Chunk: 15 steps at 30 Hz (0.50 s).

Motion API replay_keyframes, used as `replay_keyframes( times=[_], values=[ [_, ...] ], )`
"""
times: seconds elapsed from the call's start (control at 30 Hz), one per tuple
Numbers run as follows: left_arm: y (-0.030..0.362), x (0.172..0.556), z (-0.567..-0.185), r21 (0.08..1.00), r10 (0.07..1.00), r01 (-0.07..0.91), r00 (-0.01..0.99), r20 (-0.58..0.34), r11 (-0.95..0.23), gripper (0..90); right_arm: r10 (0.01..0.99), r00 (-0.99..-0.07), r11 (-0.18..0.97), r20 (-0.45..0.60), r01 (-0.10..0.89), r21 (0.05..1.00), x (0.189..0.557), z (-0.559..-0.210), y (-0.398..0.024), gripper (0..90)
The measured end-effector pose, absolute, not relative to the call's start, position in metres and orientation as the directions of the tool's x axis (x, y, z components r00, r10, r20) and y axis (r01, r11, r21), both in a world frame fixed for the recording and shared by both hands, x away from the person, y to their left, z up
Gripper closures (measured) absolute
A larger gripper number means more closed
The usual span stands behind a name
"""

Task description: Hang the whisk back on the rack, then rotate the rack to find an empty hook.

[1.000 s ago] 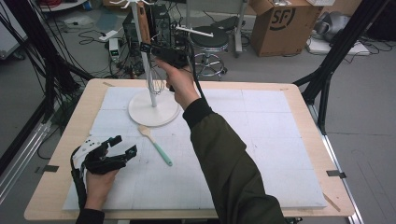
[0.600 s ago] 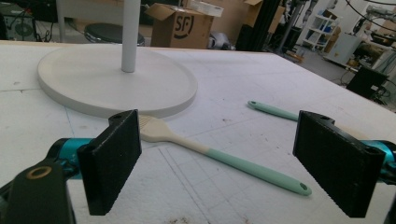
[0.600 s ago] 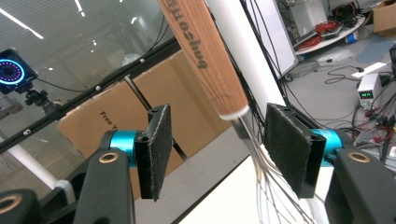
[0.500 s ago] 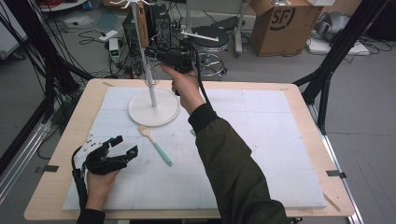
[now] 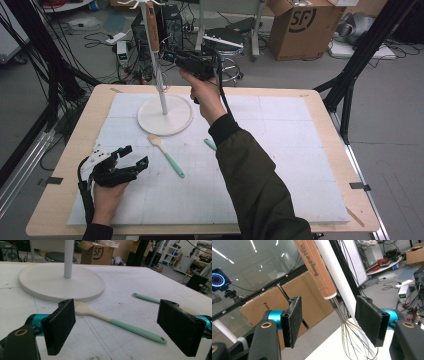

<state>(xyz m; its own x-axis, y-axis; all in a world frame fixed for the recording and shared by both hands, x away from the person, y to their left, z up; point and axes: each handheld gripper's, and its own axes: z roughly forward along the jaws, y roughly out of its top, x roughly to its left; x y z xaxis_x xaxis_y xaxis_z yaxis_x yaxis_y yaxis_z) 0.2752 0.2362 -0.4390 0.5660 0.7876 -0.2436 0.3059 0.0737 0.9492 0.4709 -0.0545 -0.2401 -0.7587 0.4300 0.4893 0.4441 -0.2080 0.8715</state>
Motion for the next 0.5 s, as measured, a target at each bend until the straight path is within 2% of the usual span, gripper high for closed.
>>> replay_keyframes(
  times=[0.23,0.27,0.33,0.43,0.5],
  values=[
    [0.237,0.276,-0.439,0.949,0.787,0.305,0.566,-0.244,0.075,15.8,0.384,-0.775,-0.268,0.502,0.427,0.864,0.472,-0.232,-0.057,30.6],
    [0.237,0.276,-0.439,0.949,0.787,0.306,0.567,-0.245,0.075,15.9,0.395,-0.77,-0.276,0.501,0.42,0.864,0.473,-0.23,-0.056,32.6],
    [0.237,0.276,-0.439,0.95,0.786,0.303,0.567,-0.246,0.08,15.9,0.406,-0.769,-0.289,0.493,0.404,0.868,0.473,-0.223,-0.056,48.7],
    [0.238,0.276,-0.439,0.949,0.787,0.304,0.565,-0.248,0.081,15.9,0.418,-0.775,-0.297,0.474,0.377,0.878,0.471,-0.216,-0.055,56.0],
    [0.239,0.276,-0.439,0.948,0.786,0.307,0.564,-0.253,0.085,15.9,0.42,-0.772,-0.295,0.477,0.381,0.876,0.473,-0.212,-0.053,56.9]
  ],
)
